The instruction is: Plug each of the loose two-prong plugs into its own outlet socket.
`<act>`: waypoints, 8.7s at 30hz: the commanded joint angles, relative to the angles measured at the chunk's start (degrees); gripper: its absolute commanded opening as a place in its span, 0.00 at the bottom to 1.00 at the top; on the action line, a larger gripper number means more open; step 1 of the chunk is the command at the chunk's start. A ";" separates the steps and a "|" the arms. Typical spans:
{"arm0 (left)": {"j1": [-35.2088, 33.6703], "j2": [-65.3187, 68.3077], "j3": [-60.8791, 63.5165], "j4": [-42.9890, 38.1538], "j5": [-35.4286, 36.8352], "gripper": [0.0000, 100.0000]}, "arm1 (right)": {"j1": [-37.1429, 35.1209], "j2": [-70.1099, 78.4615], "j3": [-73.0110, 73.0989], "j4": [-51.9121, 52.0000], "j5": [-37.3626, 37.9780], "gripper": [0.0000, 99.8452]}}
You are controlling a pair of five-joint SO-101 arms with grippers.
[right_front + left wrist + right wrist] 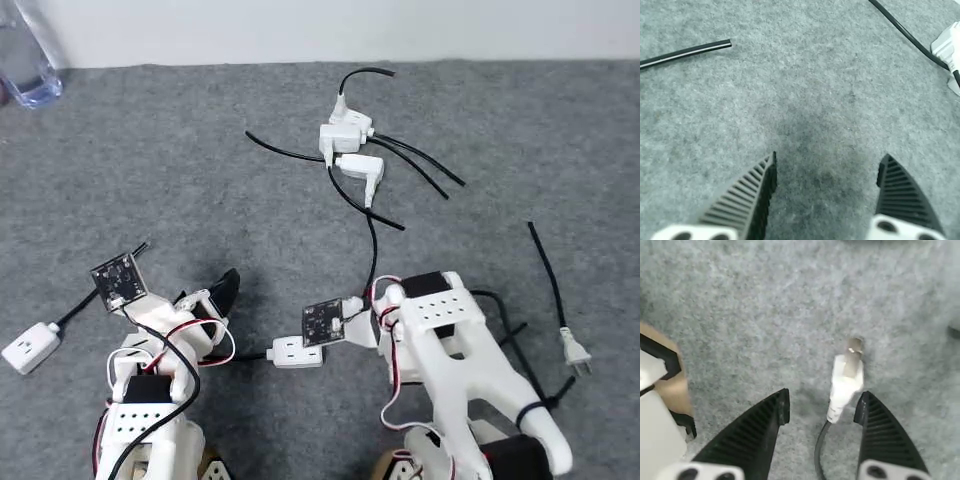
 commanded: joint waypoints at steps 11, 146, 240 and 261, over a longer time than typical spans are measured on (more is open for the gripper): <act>0.26 -0.62 -0.31 -1.41 -0.18 0.31 | -0.40 -0.22 -2.99 2.86 0.53 0.22; 4.48 -0.62 -0.66 -1.58 0.00 0.31 | -3.65 4.79 2.55 -17.10 -27.25 0.01; 34.29 -0.62 0.66 -3.43 17.93 0.43 | -19.82 5.49 -60.57 31.25 -52.31 0.01; 0.79 -0.62 0.13 -13.98 10.81 0.43 | -11.65 5.41 -58.02 28.79 -39.47 0.01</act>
